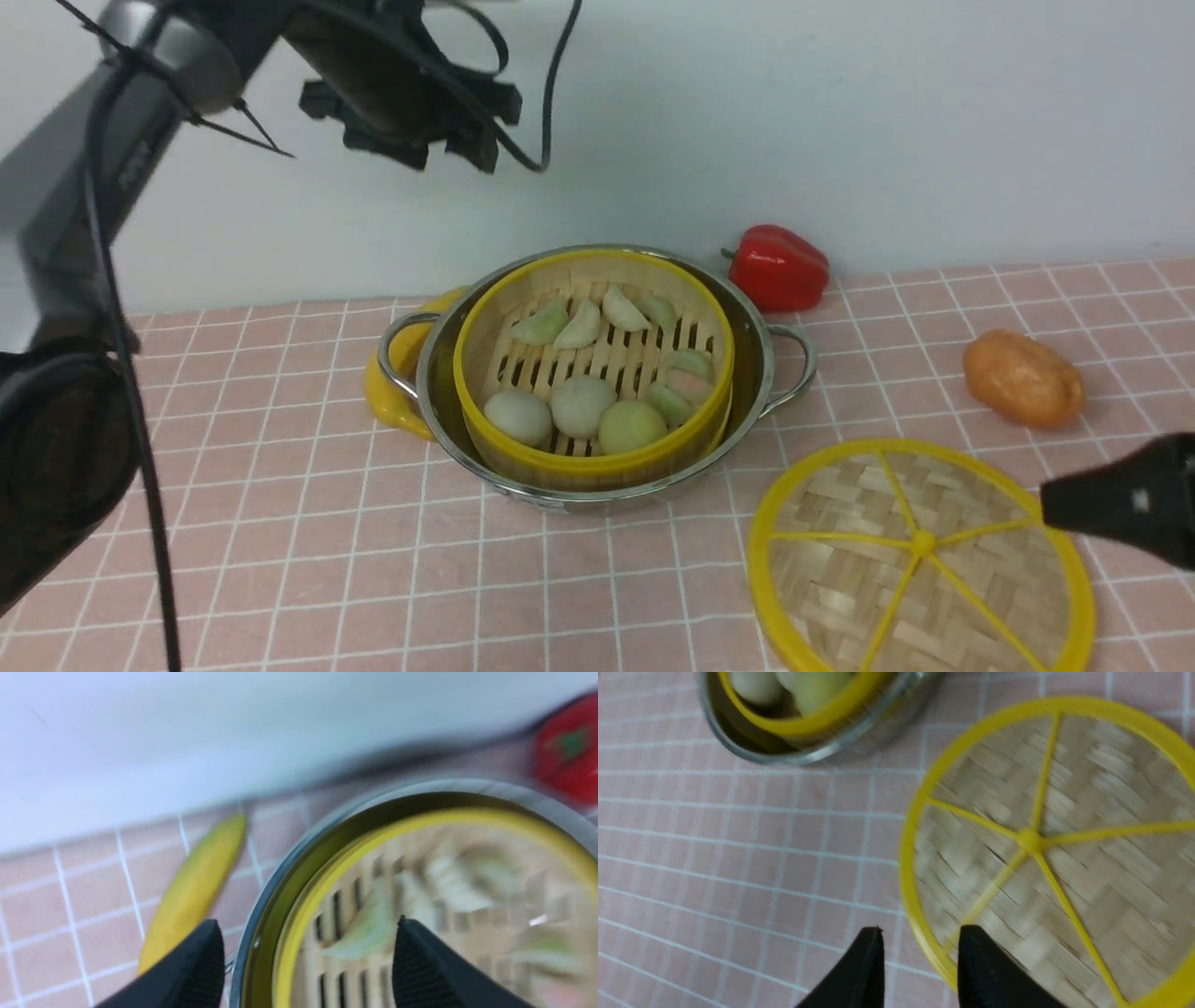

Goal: Place the steamer in the pot on the pink tablecloth, and put the lid on the steamer.
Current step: 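Move the gripper down to the bamboo steamer lid and grasp its center knob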

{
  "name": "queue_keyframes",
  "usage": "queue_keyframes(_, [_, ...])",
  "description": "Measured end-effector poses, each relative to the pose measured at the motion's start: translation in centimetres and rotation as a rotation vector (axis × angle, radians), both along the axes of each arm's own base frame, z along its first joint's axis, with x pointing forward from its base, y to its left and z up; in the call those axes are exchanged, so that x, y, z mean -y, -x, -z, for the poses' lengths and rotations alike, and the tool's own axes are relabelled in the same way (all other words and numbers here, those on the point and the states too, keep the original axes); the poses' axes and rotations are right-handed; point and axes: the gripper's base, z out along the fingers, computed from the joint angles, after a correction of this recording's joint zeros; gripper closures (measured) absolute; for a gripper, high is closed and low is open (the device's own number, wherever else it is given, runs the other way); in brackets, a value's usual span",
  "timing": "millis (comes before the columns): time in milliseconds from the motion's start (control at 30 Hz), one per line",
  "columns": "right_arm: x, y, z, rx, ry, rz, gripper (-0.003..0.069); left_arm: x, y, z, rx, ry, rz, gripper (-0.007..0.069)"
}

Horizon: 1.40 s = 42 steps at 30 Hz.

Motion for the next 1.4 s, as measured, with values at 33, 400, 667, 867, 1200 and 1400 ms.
queue_keyframes(33, [-0.5, -0.1, -0.7, 0.027, -0.027, -0.024, 0.0416, 0.1, 0.6, -1.3, 0.024, 0.012, 0.005, 0.0186])
queue_keyframes(400, [-11.3, 4.0, -4.7, 0.147, -0.255, -0.481, 0.0416, 0.0, 15.2, -18.8, 0.445, 0.104, 0.133, 0.0419])
queue_keyframes(667, [-13.9, 1.0, 1.2, -0.024, 0.195, -0.414, 0.0416, -3.5, 26.5, -23.2, 0.608, 0.044, 0.2, 0.061])
queue_keyframes(867, [-11.3, -4.5, 1.3, -0.028, 0.55, -0.168, 0.0416, -5.9, 32.5, -19.1, 0.541, -0.038, 0.194, 0.0648])
queue_keyframes(1200, [-7.2, -9.1, 4.6, -0.229, 0.641, -0.058, 0.0416, -8.0, 39.3, -6.9, 0.757, 0.066, 0.161, 0.0648])
queue_keyframes(1400, [-7.6, -10.4, 6.6, -0.245, 0.611, -0.099, 0.0416, -8.1, 40.7, -1.7, 0.75, 0.136, 0.155, 0.0647])
